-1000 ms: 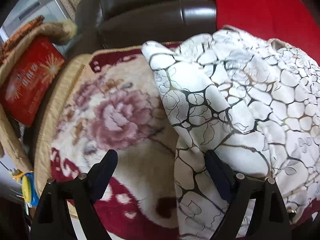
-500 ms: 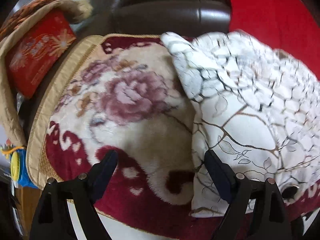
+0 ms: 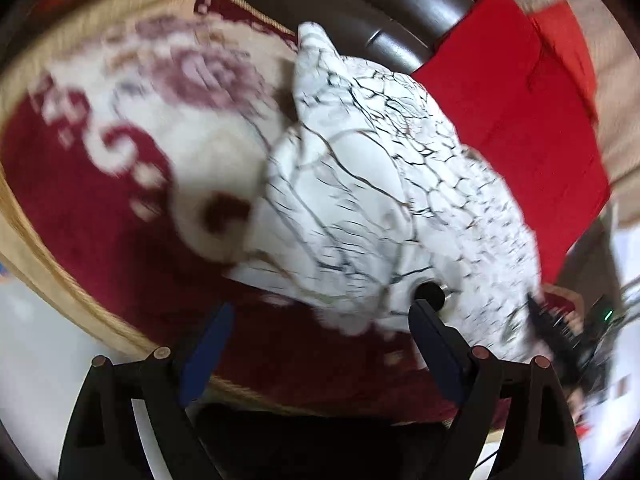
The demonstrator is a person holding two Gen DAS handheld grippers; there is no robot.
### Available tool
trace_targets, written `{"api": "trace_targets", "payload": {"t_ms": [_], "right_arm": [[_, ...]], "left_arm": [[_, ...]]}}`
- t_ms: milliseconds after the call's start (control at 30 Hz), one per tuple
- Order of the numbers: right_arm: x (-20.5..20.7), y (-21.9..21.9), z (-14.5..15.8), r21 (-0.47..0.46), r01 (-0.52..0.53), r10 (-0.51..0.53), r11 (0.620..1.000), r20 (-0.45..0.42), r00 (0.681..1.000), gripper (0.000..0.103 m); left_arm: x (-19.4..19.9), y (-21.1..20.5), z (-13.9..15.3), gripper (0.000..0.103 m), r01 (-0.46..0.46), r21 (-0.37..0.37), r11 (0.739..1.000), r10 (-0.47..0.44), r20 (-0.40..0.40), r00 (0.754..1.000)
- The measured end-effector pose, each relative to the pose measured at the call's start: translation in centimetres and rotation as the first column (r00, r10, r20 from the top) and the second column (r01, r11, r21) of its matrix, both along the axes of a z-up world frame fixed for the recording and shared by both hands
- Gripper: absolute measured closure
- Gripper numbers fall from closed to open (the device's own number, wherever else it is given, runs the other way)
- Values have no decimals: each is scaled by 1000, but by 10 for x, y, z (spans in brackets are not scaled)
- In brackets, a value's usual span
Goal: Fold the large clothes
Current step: 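Grasp the coat hem with the left gripper and lift it toward the collar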
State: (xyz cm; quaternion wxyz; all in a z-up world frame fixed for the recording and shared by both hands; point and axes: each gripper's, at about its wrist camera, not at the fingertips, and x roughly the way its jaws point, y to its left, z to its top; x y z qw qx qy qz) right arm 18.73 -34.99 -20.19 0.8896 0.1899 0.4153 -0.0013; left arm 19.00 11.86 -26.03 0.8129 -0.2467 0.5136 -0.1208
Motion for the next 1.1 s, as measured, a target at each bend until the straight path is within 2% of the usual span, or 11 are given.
{"api": "trace_targets", "payload": {"t_ms": [200, 300, 333, 467, 533, 600, 700, 833, 933, 1033, 1100], "right_arm": [[-2, -3, -1, 25, -1, 1, 1000, 15, 1000, 42], [-2, -3, -2, 24, -1, 0, 1000, 22, 1000, 42], [-3, -2, -2, 20, -3, 2, 1000, 23, 1000, 42], [-6, -1, -4, 12, -3, 3, 1000, 33, 999, 42], [-6, 0, -4, 15, -3, 2, 1000, 36, 999, 42], [-5, 1, -4, 10, -6, 6, 1000, 33, 999, 42], [-3, 0, -4, 7, -13, 13, 1000, 30, 999, 42], [-1, -1, -4, 6, -14, 14, 1000, 31, 999, 42], [-1, -1, -4, 4, -16, 15, 1000, 31, 999, 42], [-1, 0, -4, 5, -15, 15, 1000, 32, 999, 42], [-1, 1, -5, 1, -16, 16, 1000, 33, 999, 42]], "left_arm": [[28, -2, -19, 15, -121, -187, 975, 126, 15, 992], [34, -6, -18, 59, -134, -221, 966, 147, 45, 988], [35, -10, -14, 62, -122, -207, 971, 140, 73, 987], [39, -24, -8, 61, -71, -80, 994, 80, 127, 989], [45, -19, -18, 35, -88, -105, 991, 95, 66, 993], [53, -8, -27, 24, -140, -185, 973, 140, -10, 990], [59, -3, -29, 26, -186, -248, 951, 181, -43, 982], [58, -16, -16, 67, -148, -196, 969, 159, 45, 986], [55, -17, -14, 67, -140, -170, 976, 156, 89, 984], [55, -8, -29, 40, -184, -236, 954, 194, 21, 981], [59, -5, -34, 36, -207, -288, 935, 216, -2, 976]]}}
